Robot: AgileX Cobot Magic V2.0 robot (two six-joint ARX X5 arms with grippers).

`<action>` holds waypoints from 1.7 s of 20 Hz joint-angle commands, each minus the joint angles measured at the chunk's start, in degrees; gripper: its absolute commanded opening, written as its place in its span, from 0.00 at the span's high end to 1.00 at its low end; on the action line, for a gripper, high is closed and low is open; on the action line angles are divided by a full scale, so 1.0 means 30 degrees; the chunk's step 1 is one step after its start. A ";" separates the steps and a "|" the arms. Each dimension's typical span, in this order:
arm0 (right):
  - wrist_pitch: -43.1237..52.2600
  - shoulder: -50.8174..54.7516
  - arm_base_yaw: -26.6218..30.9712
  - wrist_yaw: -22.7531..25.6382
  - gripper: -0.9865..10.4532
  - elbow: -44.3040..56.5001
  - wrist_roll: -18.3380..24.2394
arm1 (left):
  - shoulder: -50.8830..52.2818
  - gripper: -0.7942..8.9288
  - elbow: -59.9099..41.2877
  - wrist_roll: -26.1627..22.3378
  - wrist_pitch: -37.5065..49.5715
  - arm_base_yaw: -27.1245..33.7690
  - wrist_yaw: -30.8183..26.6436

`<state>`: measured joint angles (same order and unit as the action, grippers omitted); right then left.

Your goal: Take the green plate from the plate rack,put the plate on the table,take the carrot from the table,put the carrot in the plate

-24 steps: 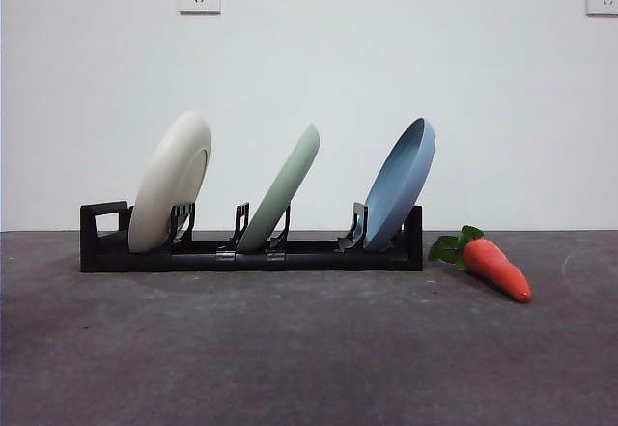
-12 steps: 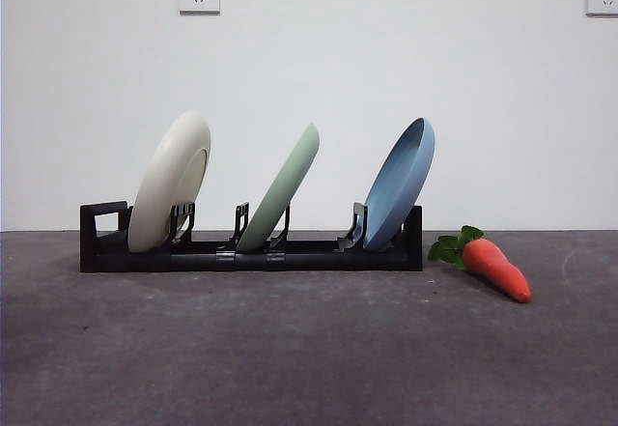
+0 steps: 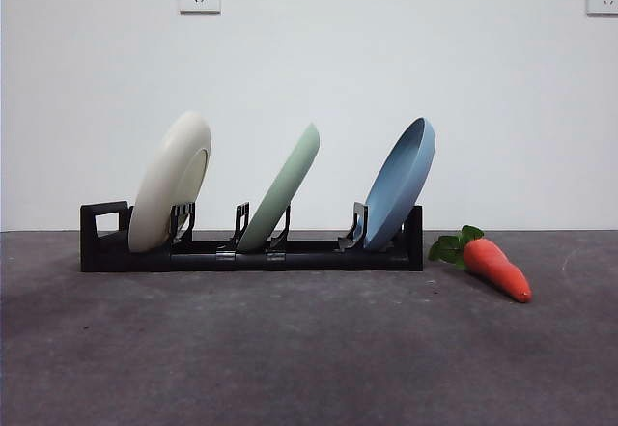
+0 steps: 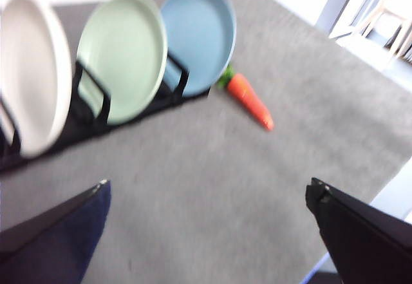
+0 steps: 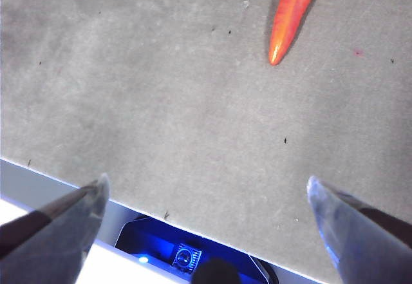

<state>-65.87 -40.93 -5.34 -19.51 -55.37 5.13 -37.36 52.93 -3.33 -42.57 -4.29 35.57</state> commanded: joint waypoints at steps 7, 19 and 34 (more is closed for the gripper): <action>0.0342 -0.0284 -0.0029 -0.0007 0.32 -0.0036 -0.0124 | -0.8823 0.31 0.6178 0.0321 0.3687 -0.5996 -0.4838; 0.0342 -0.0612 -0.0029 0.0000 0.34 -0.0036 -0.0197 | -2.1893 0.31 1.1999 0.0029 0.9420 -0.9100 -1.1300; 0.0342 -0.0612 -0.0022 0.0029 0.34 -0.0036 -0.0255 | -2.5456 0.93 1.2284 0.0765 1.0440 -0.9020 -1.1759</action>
<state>-65.08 -42.78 -5.34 -19.49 -55.37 4.89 -113.03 89.60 -1.89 -11.51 -31.44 0.16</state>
